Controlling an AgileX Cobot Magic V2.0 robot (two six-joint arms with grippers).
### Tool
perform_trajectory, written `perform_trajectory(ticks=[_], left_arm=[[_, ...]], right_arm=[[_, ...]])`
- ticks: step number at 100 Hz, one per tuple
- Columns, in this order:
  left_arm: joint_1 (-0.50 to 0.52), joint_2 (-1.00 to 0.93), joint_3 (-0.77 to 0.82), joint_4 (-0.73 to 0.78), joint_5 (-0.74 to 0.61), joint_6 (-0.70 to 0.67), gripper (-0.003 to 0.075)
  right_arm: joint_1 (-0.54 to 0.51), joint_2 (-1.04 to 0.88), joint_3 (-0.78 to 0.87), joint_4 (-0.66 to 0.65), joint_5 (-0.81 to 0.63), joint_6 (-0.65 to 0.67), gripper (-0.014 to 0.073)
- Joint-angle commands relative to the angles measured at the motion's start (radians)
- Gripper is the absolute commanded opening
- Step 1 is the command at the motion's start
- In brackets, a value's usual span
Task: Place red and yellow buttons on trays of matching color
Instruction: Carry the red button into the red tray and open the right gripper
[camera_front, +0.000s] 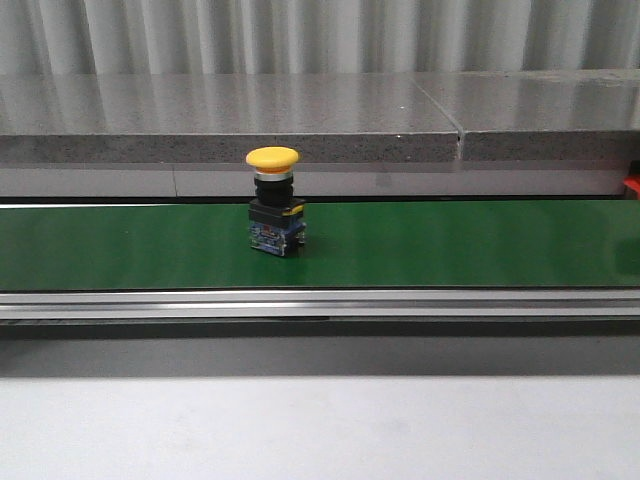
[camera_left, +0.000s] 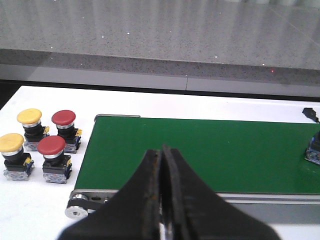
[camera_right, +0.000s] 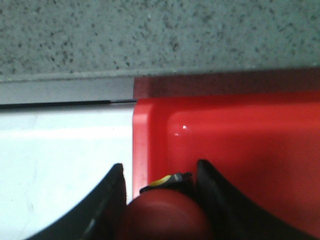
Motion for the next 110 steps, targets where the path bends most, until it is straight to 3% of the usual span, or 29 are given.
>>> perform_trajectory(ticks=[1, 39, 48, 64, 72, 86, 110], left_arm=[[-0.006, 0.009, -0.026, -0.011, -0.082, 0.000, -0.0021], [-0.006, 0.009, -0.026, -0.011, -0.082, 0.000, -0.0021], [-0.006, 0.009, -0.026, -0.011, -0.082, 0.000, -0.0021], [-0.006, 0.009, -0.026, -0.011, -0.082, 0.000, -0.0021], [-0.006, 0.009, -0.026, -0.011, -0.082, 0.000, -0.0021], [-0.006, 0.009, -0.026, -0.011, -0.082, 0.000, -0.0021], [-0.006, 0.009, -0.026, -0.011, -0.082, 0.000, -0.0021]], right_arm=[[-0.014, -0.043, -0.043, 0.011, -0.041, -0.007, 0.0121], [-0.036, -0.012, -0.053, 0.010, -0.009, -0.007, 0.0157], [-0.036, -0.012, -0.053, 0.010, -0.010, -0.007, 0.0251], [-0.036, -0.013, -0.054, 0.010, -0.020, -0.007, 0.0537], [-0.036, -0.025, -0.054, 0.010, -0.031, -0.007, 0.0606], [-0.036, -0.054, -0.084, 0.008, -0.027, -0.008, 0.0613], [-0.036, -0.120, -0.172, 0.020, 0.126, -0.008, 0.0613]])
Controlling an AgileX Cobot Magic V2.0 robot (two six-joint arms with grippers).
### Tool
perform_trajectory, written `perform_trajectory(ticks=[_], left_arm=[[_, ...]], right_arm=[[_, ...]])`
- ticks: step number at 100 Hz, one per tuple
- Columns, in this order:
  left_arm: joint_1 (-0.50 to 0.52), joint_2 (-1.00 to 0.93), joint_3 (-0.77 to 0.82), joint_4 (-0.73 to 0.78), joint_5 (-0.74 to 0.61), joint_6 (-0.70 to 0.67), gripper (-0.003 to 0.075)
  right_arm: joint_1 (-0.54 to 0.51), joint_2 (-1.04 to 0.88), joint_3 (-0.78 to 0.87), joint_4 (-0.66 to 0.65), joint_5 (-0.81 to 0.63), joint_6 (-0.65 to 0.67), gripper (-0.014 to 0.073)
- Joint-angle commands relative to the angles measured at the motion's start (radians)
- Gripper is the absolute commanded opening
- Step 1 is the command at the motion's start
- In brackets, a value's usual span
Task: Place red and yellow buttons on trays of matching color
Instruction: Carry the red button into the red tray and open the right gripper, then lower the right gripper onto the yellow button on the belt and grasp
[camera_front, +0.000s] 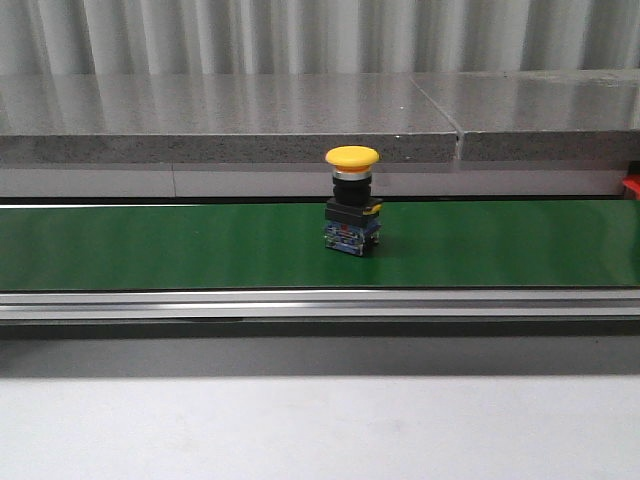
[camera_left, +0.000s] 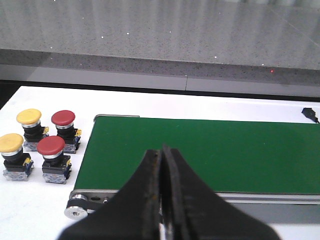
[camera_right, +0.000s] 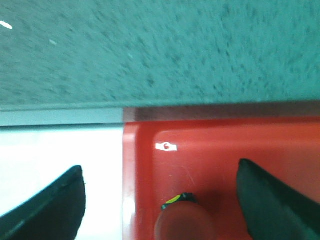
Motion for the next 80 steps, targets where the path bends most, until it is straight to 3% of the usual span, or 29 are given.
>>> perform_trajectory(ticks=[1, 41, 80], left_arm=[[-0.006, 0.009, -0.026, -0.011, -0.082, 0.000, -0.0021], [-0.006, 0.009, -0.026, -0.011, -0.082, 0.000, -0.0021], [-0.006, 0.009, -0.026, -0.011, -0.082, 0.000, -0.0021]], right_arm=[[-0.007, -0.104, -0.054, 0.026, 0.030, -0.008, 0.0613], [0.060, -0.307, -0.010, 0.043, 0.153, -0.032, 0.0613], [0.197, -0.649, 0.463, 0.043, 0.092, -0.168, 0.0613]])
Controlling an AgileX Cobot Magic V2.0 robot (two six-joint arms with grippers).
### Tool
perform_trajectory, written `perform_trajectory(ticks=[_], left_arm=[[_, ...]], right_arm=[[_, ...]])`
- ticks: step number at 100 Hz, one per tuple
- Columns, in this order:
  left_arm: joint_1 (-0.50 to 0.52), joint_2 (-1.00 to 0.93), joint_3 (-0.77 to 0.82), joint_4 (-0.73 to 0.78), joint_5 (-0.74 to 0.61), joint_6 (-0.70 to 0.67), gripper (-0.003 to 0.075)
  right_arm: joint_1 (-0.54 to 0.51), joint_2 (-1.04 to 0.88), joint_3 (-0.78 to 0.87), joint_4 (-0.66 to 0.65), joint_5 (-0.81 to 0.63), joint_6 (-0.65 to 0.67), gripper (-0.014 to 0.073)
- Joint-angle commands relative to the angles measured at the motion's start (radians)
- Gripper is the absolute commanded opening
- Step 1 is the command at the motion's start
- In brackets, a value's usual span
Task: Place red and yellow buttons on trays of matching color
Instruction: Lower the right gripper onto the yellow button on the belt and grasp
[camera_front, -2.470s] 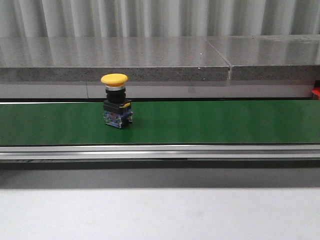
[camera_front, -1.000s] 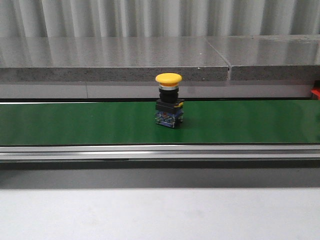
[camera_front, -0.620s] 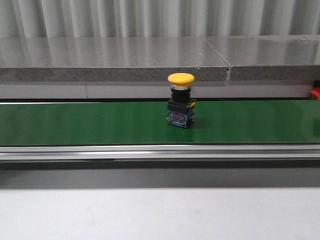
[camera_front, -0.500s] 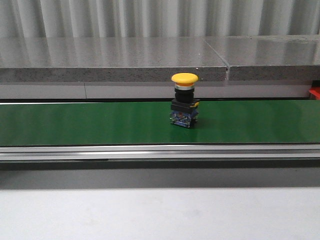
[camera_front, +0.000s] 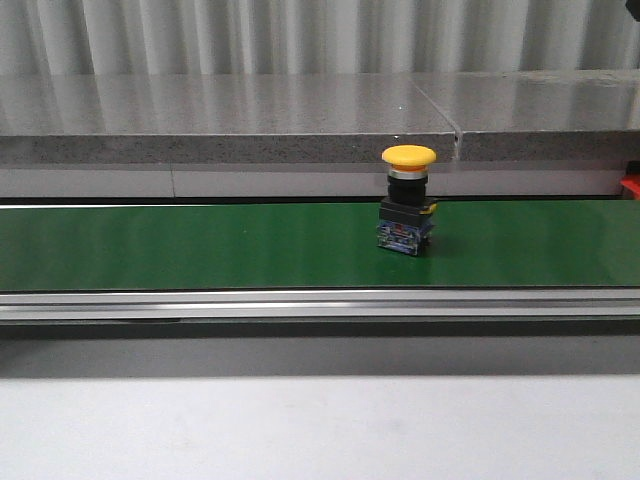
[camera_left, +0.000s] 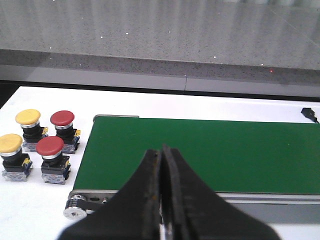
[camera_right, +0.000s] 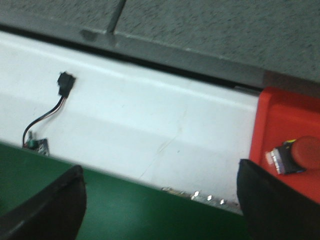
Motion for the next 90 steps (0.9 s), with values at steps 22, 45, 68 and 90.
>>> perform_trajectory(ticks=[22, 45, 68, 90], left_arm=[[-0.006, 0.009, -0.026, -0.011, -0.082, 0.000, -0.0021], [-0.006, 0.009, -0.026, -0.011, -0.082, 0.000, -0.0021], [-0.006, 0.009, -0.026, -0.011, -0.082, 0.000, -0.0021], [-0.006, 0.009, -0.026, -0.011, -0.082, 0.000, -0.0021]], right_arm=[[0.088, -0.253, 0.301, 0.027, -0.012, -0.106, 0.0613], [0.198, -0.258, 0.418, 0.032, -0.037, -0.142, 0.0613], [0.318, -0.221, 0.424, 0.032, -0.087, -0.147, 0.0613], [0.382, -0.183, 0.424, 0.033, -0.182, -0.147, 0.0613]])
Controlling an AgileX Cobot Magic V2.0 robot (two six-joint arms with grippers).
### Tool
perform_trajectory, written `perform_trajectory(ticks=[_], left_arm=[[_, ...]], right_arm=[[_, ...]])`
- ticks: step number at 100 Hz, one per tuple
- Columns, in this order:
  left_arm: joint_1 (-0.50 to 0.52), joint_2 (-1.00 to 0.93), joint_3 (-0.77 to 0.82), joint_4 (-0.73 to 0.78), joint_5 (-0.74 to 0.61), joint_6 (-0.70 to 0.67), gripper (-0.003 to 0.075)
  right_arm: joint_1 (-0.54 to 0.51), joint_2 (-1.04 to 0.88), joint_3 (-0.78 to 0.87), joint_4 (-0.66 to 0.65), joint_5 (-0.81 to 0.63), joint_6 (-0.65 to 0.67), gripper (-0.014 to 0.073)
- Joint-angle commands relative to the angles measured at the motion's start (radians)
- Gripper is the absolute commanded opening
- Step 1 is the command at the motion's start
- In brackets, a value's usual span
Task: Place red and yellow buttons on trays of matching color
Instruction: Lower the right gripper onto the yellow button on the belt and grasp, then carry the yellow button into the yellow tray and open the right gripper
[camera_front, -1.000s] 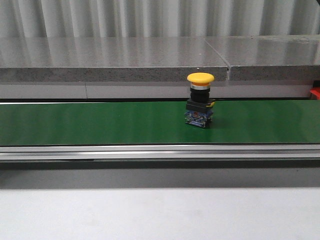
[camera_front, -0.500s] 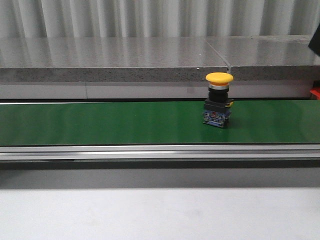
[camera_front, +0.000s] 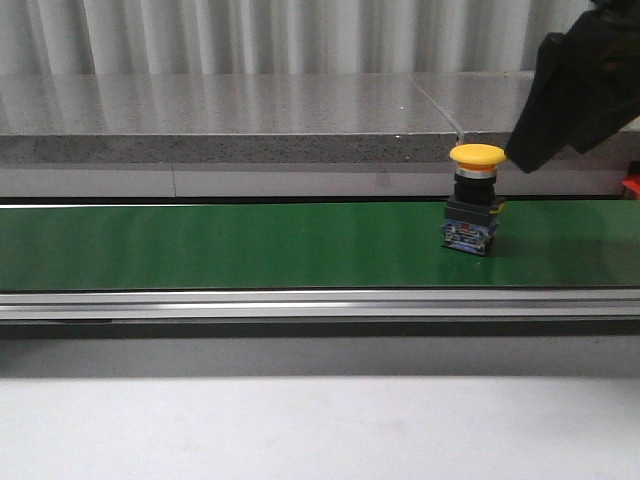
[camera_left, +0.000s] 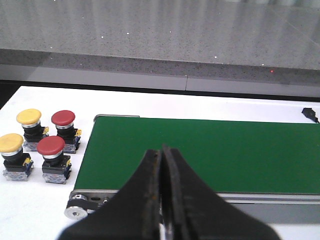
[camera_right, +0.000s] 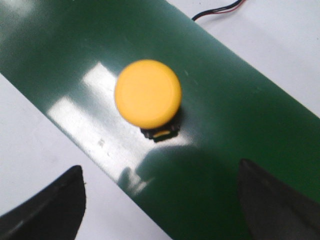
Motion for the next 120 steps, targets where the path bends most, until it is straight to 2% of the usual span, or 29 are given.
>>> perform_trajectory(ticks=[1, 38, 48, 67, 77, 96, 120], left_arm=[[-0.006, 0.009, -0.026, -0.011, -0.082, 0.000, -0.0021], [-0.006, 0.009, -0.026, -0.011, -0.082, 0.000, -0.0021], [-0.006, 0.009, -0.026, -0.011, -0.082, 0.000, -0.0021], [-0.006, 0.009, -0.026, -0.011, -0.082, 0.000, -0.0021], [-0.006, 0.009, -0.026, -0.011, -0.082, 0.000, -0.0021], [-0.006, 0.009, -0.026, -0.011, -0.082, 0.000, -0.0021], [-0.006, 0.009, -0.026, -0.011, -0.082, 0.000, -0.0021]], right_arm=[[0.020, -0.014, -0.021, 0.028, -0.076, -0.014, 0.0613], [0.064, 0.095, -0.030, 0.031, -0.204, -0.014, 0.0601], [0.064, 0.110, -0.030, 0.032, -0.227, -0.012, 0.0489], [0.062, 0.111, -0.030, 0.035, -0.208, 0.005, 0.0162], [0.047, 0.099, -0.030, 0.035, -0.181, 0.050, 0.0076], [-0.052, 0.002, -0.030, 0.035, -0.160, 0.137, 0.0066], [-0.310, -0.154, -0.030, 0.035, -0.140, 0.285, 0.0066]])
